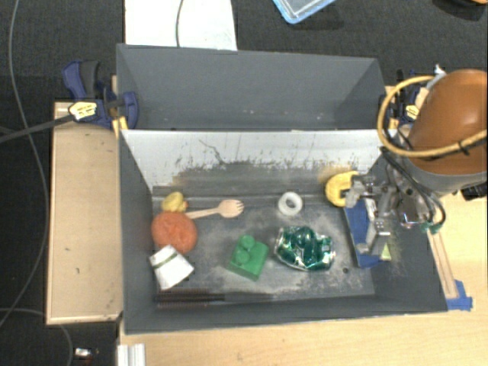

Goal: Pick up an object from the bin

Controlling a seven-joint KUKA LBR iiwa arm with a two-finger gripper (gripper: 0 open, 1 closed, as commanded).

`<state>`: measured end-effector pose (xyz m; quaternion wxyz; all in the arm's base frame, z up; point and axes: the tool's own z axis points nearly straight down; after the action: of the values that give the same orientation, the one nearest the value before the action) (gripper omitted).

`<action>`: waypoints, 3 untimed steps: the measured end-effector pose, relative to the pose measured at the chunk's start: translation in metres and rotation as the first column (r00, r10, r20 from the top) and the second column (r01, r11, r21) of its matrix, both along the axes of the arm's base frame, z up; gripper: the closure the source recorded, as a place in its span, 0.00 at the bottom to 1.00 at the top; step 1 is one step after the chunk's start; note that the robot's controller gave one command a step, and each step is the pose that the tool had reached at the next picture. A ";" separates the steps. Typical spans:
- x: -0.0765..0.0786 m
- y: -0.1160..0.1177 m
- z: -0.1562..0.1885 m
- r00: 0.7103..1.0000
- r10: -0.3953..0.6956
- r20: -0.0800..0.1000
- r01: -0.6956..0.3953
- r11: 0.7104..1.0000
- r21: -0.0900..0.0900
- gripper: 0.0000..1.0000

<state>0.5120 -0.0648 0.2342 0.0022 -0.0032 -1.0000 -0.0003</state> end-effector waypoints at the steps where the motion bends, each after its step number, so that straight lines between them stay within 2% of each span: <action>1: 0.002 0.000 0.004 1.000 0.002 0.008 -0.002 1.000 -0.001 0.00; 2: 0.021 0.023 -0.042 0.982 0.188 0.018 -0.188 0.982 -0.005 0.00; 3: 0.020 0.035 -0.112 0.919 0.395 0.008 -0.395 0.919 -0.002 0.00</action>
Offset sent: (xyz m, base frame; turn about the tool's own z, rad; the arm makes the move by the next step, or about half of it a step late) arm 0.0304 0.0390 -0.0780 -0.3041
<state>0.5317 -0.0295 0.1219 -0.0017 0.1982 -0.9802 0.0003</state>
